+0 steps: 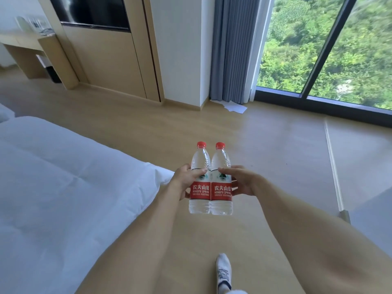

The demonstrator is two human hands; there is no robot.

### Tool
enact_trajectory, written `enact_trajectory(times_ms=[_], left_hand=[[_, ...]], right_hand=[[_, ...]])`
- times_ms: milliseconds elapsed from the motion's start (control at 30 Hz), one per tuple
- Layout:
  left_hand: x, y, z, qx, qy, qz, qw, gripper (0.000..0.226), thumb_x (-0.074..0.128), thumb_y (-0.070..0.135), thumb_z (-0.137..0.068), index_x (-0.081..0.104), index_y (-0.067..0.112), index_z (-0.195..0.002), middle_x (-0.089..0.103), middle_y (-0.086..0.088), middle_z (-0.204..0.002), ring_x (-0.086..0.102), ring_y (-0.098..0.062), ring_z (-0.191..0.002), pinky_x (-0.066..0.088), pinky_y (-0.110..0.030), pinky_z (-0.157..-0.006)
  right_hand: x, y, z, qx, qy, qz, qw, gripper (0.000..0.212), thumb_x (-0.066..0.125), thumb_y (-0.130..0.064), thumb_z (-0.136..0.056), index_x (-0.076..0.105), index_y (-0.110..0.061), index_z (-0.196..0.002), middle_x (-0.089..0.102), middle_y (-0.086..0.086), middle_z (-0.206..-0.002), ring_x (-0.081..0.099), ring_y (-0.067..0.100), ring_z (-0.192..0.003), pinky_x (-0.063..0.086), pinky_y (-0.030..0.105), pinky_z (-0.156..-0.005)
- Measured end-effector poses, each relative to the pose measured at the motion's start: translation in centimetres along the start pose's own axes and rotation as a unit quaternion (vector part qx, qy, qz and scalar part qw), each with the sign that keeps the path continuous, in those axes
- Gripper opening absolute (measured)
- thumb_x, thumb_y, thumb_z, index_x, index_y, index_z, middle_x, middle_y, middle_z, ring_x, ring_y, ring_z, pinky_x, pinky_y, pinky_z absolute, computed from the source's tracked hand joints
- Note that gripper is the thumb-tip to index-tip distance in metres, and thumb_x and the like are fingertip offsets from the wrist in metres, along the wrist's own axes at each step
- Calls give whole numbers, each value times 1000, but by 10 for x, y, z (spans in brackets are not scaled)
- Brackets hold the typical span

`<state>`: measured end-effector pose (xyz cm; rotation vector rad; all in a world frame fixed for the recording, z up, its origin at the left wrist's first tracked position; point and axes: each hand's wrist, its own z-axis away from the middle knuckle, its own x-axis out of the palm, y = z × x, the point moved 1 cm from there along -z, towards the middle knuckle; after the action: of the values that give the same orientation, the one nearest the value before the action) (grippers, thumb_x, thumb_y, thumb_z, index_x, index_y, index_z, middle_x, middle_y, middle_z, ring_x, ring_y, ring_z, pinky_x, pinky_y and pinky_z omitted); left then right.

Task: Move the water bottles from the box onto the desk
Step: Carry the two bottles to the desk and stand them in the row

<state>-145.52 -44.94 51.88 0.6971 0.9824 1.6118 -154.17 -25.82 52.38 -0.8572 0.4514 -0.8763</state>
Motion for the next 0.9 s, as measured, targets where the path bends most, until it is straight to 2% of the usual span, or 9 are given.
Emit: enact_trajectory(times_ms=[67,200,467,600,800,900], left_hand=[[5,19,-35,-3,10,3,1000,38,82,41,-80,62,26,-109,75,-5,-102,73,-23,-83,61,-42,-66],[13,60,-99,-17,26,2,1000,41,83,39,-80,63,24,-113,76,-7,-103,73,-26,-86,61,-50,-76],[10,114,-193,-7,52,33,998,45,84,36,-78,60,23,-113,74,-10,-106,71,-30,-86,58,-60,-80],[-3,139,-231,3,62,42,997,47,85,35,-76,58,25,-113,76,-10,-101,71,-28,-79,60,-54,-73],[-42,170,-305,16,70,60,996,43,83,32,-79,56,26,-113,75,-9,-100,71,-25,-78,59,-44,-65],[-73,189,-355,31,80,69,994,42,83,32,-79,55,28,-111,75,-9,-102,73,-25,-82,59,-44,-63]], right_hand=[[-17,-22,-34,9,-7,7,1000,41,77,-31,-86,65,-6,-116,74,16,-105,73,32,-86,60,52,-78],[-51,-66,-90,19,-14,9,1000,41,78,-33,-85,65,-6,-114,74,15,-105,73,32,-87,61,51,-75],[-87,-147,-171,2,-29,45,999,41,77,-36,-85,66,-6,-111,75,14,-102,73,31,-87,61,50,-76],[-91,-182,-211,-8,-30,58,998,34,77,-35,-85,65,-11,-105,74,11,-96,72,28,-81,61,48,-74],[-83,-236,-291,-24,-36,75,996,29,77,-31,-86,62,-19,-109,73,10,-106,71,31,-96,57,58,-85],[-74,-272,-344,-35,-42,94,994,33,78,-30,-85,63,-26,-113,73,6,-107,71,28,-98,57,56,-85]])
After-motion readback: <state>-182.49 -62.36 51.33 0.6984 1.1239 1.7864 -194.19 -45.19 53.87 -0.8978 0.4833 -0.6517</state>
